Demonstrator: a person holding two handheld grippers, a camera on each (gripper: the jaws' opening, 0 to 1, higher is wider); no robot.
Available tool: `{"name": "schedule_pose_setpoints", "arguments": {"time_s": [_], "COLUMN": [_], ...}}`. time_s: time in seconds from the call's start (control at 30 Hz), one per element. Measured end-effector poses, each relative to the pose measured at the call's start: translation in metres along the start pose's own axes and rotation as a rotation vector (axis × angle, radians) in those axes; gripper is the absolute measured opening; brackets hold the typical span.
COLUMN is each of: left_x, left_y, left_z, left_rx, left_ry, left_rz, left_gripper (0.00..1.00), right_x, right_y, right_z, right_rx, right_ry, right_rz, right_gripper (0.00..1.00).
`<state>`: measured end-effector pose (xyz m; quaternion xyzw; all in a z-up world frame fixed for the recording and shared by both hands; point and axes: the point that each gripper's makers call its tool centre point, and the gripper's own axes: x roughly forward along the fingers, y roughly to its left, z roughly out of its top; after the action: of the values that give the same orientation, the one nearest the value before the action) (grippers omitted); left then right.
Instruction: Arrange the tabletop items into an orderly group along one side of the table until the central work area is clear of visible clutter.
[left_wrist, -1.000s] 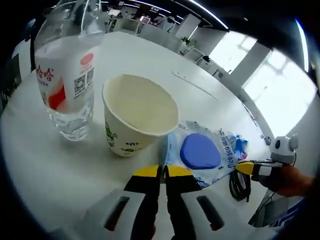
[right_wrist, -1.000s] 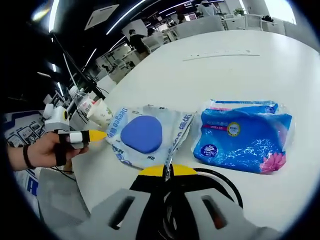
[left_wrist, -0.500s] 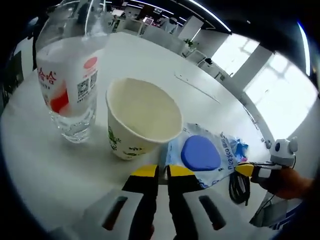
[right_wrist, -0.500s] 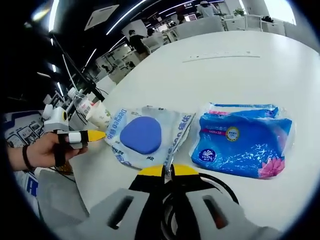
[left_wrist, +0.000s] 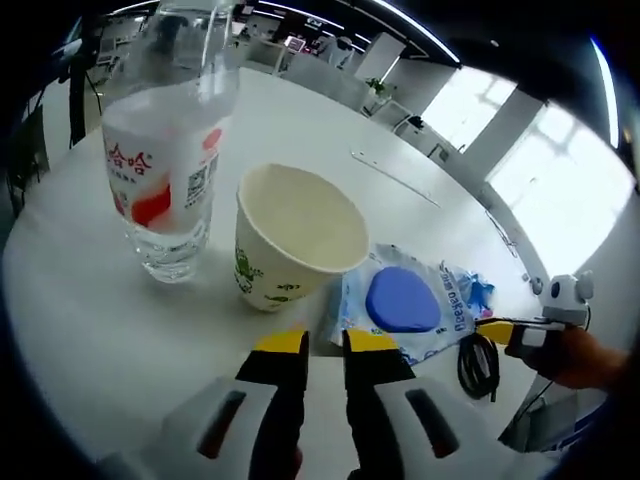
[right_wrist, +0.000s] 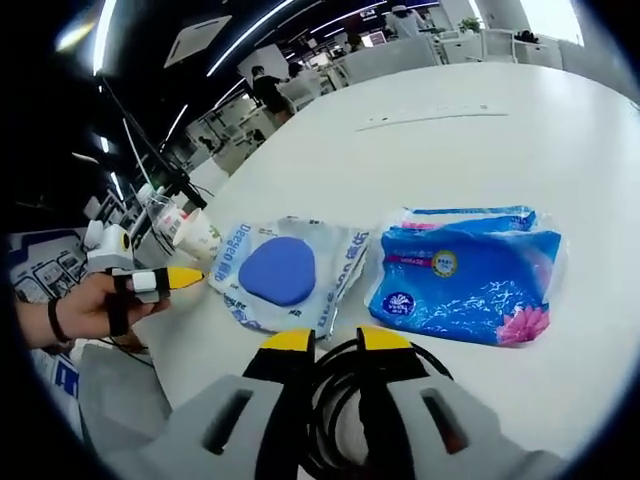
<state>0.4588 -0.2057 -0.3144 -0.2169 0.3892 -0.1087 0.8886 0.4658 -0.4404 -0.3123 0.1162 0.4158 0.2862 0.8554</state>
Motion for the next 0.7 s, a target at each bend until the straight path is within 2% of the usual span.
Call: {"name": "schedule_pose_setpoints", "arguments": {"time_s": [0.07, 0.13, 0.3, 0.7], "left_x": [-0.006, -0.012, -0.026, -0.048], "left_y": [0.003, 0.004, 0.005, -0.002], "left_z": [-0.002, -0.003, -0.005, -0.011], "left_rx": [0.007, 0.059, 0.118, 0.199], "left_ry": [-0.001, 0.001, 0.009, 0.005], "left_rz": [0.001, 0.002, 0.002, -0.022], "left_gripper": [0.12, 0.12, 0.14, 0.18], "right_x": [-0.004, -0.010, -0.024, -0.049], "right_y": [-0.003, -0.007, -0.017, -0.034], "right_z": [-0.001, -0.002, -0.004, -0.020], "right_rx": [-0.004, -0.003, -0.008, -0.011], "right_ry": [-0.003, -0.006, -0.018, -0.013], "right_rz": [-0.008, -0.017, -0.038, -0.086], "right_gripper": [0.17, 0.17, 0.17, 0.19]}}
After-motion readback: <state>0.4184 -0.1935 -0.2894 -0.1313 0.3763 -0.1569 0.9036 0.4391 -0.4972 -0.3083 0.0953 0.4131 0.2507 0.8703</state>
